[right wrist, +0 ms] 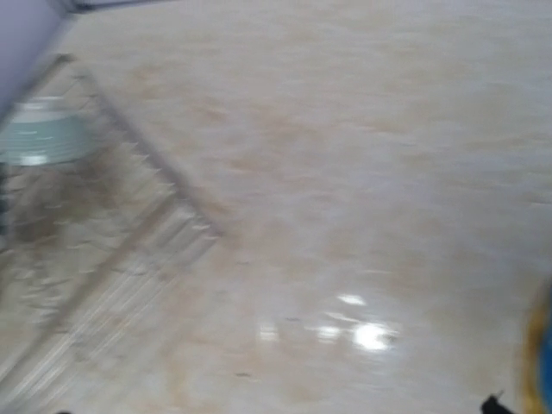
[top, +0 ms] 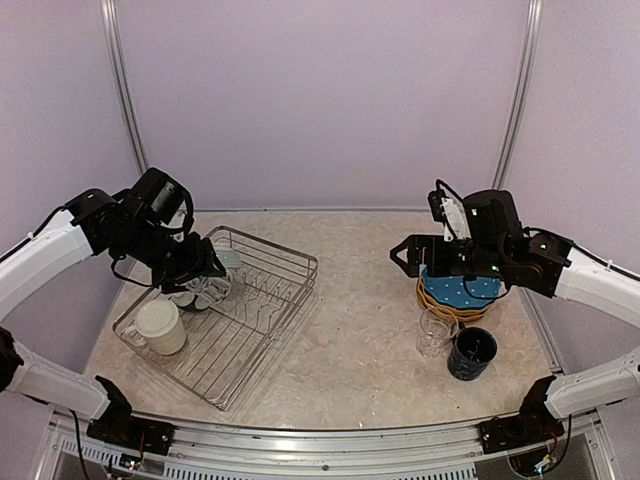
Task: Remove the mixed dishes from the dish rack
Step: Grab the cup from the dish rack, then pass from the left arm to the right
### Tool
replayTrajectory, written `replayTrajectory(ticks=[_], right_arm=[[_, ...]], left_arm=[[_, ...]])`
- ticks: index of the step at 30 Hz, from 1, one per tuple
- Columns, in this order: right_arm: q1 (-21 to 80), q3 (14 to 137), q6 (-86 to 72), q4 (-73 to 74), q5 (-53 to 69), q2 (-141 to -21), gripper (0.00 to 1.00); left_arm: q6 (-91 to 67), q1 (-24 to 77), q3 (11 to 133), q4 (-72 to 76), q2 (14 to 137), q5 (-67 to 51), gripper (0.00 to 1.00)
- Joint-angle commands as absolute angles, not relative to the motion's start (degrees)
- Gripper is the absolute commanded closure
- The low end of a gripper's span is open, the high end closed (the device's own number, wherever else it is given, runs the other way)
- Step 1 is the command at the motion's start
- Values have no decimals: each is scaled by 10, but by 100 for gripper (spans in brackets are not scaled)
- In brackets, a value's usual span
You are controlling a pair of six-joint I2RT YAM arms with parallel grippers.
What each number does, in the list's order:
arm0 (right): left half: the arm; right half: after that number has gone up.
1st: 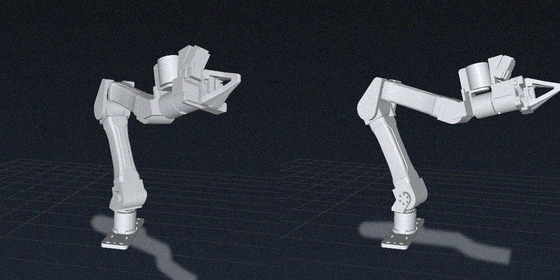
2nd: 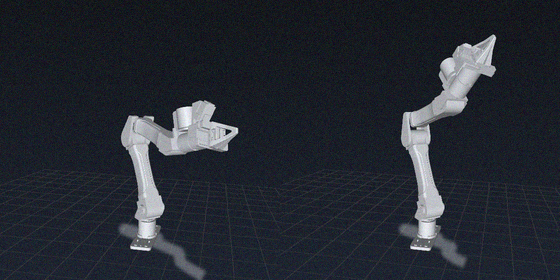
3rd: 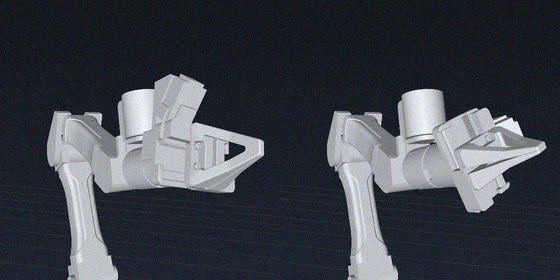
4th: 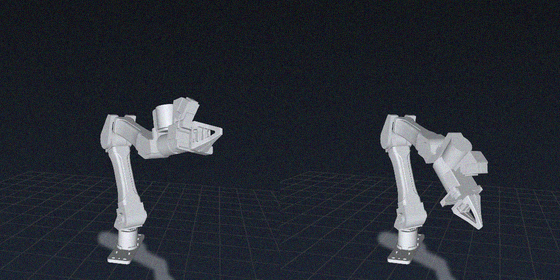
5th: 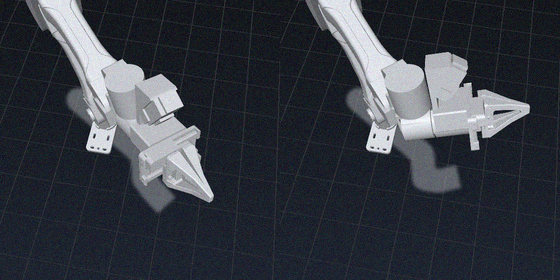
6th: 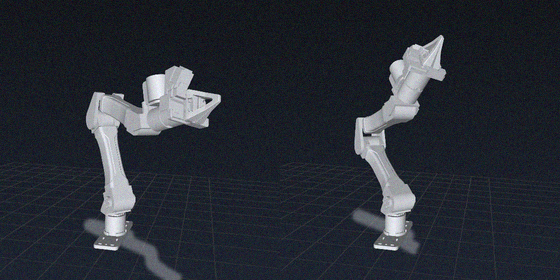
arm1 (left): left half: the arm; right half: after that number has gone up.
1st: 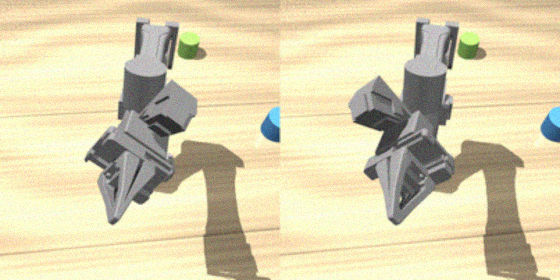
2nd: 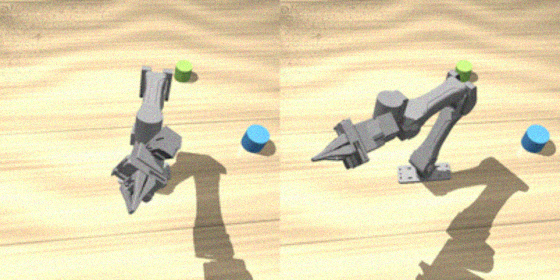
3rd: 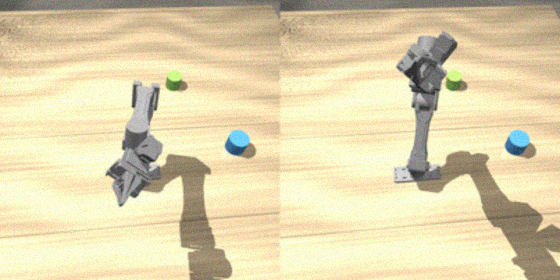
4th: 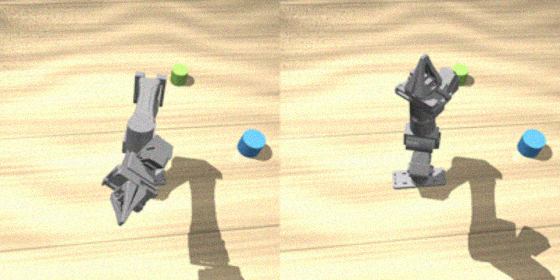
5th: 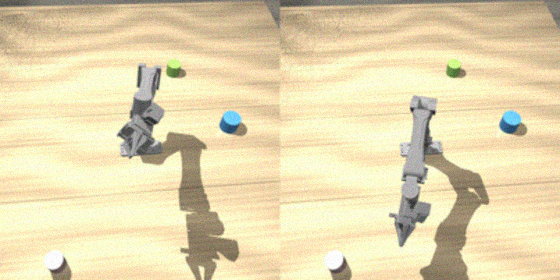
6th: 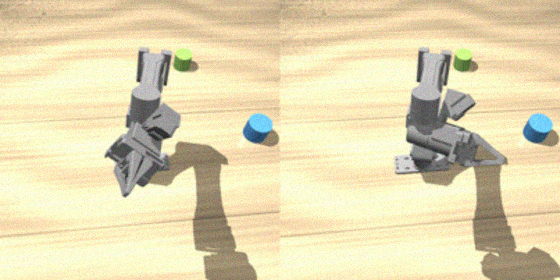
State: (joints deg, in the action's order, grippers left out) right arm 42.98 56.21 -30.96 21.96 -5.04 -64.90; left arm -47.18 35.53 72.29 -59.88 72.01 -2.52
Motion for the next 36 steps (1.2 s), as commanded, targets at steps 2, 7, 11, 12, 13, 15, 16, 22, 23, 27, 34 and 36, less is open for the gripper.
replayTrajectory(ticks=[2, 7, 11, 12, 13, 15, 16, 22, 23, 27, 34, 36], right_arm=[[431, 511, -356, 24, 130, -651, 0], [433, 480, -402, -97, 220, -678, 0], [439, 460, -450, -193, 272, -698, 0], [443, 456, -458, -220, 282, -703, 0], [448, 454, -462, -239, 289, -708, 1], [457, 457, -464, -262, 293, -715, 1], [461, 459, -463, -268, 292, -719, 1], [474, 458, -480, -332, 308, -740, 10], [475, 456, -485, -349, 311, -745, 13], [477, 447, -513, -405, 313, -762, 28], [477, 437, -539, -471, 307, -774, 59], [477, 432, -546, -490, 304, -777, 63]], left_arm=[[-451, 359, 703, -406, 651, -144, 60], [-498, 369, 646, -200, 634, -235, 59], [-526, 385, 627, -95, 667, -279, 59], [-533, 390, 622, -75, 680, -286, 59], [-540, 393, 618, -53, 687, -294, 59], [-556, 400, 611, -8, 704, -312, 59], [-567, 406, 608, 18, 716, -318, 59], [-604, 432, 605, 107, 773, -351, 60], [-609, 434, 606, 118, 784, -356, 60], [-626, 435, 609, 158, 816, -379, 60], [-645, 436, 613, 217, 855, -412, 61], [-636, 436, 616, 217, 861, -417, 61]])
